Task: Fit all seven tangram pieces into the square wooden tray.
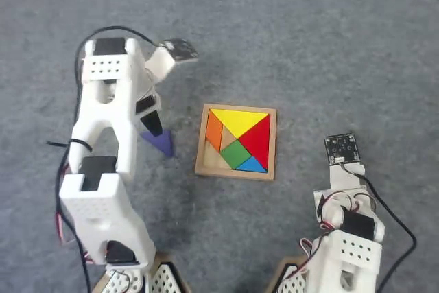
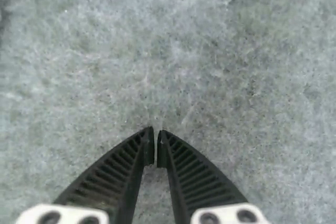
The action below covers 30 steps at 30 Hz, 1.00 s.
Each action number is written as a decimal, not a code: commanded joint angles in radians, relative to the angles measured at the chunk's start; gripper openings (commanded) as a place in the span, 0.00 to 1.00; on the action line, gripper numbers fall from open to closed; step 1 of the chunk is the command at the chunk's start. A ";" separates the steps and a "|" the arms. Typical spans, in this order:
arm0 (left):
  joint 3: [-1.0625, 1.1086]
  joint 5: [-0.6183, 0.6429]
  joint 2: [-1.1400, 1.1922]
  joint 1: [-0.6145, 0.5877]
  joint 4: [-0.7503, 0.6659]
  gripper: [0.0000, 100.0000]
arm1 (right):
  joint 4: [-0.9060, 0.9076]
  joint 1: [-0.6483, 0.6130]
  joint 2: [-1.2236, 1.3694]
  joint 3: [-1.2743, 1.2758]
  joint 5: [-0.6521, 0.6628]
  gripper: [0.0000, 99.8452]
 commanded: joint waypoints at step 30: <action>0.417 -0.582 -0.014 0.097 -0.446 0.30 | -0.005 -0.007 -0.019 -0.006 0.017 0.02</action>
